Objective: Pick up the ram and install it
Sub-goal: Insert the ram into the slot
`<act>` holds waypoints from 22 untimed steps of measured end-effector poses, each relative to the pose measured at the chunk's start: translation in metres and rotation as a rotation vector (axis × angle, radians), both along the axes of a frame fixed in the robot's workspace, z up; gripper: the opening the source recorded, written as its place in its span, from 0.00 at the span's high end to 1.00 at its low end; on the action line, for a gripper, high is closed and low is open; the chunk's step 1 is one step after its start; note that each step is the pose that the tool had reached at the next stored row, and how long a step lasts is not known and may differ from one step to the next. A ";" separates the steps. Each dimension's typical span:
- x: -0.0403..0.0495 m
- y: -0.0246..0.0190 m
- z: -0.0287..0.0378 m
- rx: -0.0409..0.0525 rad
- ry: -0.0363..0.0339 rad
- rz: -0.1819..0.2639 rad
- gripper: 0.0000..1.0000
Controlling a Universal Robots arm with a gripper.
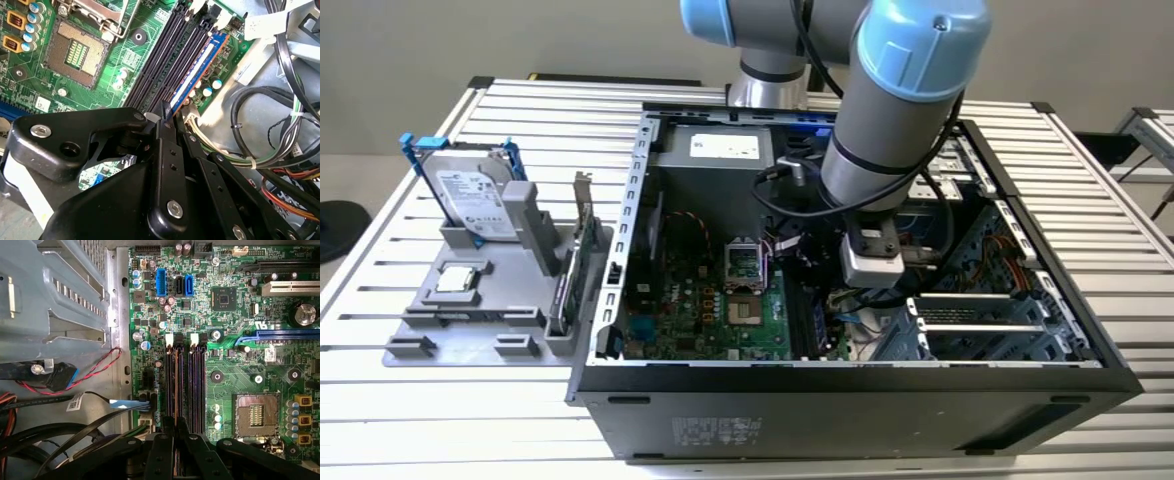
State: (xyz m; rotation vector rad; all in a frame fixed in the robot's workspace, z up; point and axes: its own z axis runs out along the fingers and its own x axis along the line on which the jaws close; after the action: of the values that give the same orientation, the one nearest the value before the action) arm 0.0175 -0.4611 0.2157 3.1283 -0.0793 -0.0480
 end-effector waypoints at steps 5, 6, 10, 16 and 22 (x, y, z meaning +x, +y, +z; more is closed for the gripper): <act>0.0000 0.0000 0.0024 -0.0002 0.0002 0.000 1.00; 0.0000 0.0000 0.0029 -0.0002 0.0002 0.000 1.00; 0.0000 0.0000 0.0048 -0.0002 0.0001 0.000 1.00; 0.0003 0.0000 0.0065 0.0007 0.0001 0.001 1.00; 0.0038 -0.0001 0.0071 0.0040 0.0002 0.004 1.00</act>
State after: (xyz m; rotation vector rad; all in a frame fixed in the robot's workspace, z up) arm 0.0212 -0.4612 0.2228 3.1324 -0.0731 -0.0485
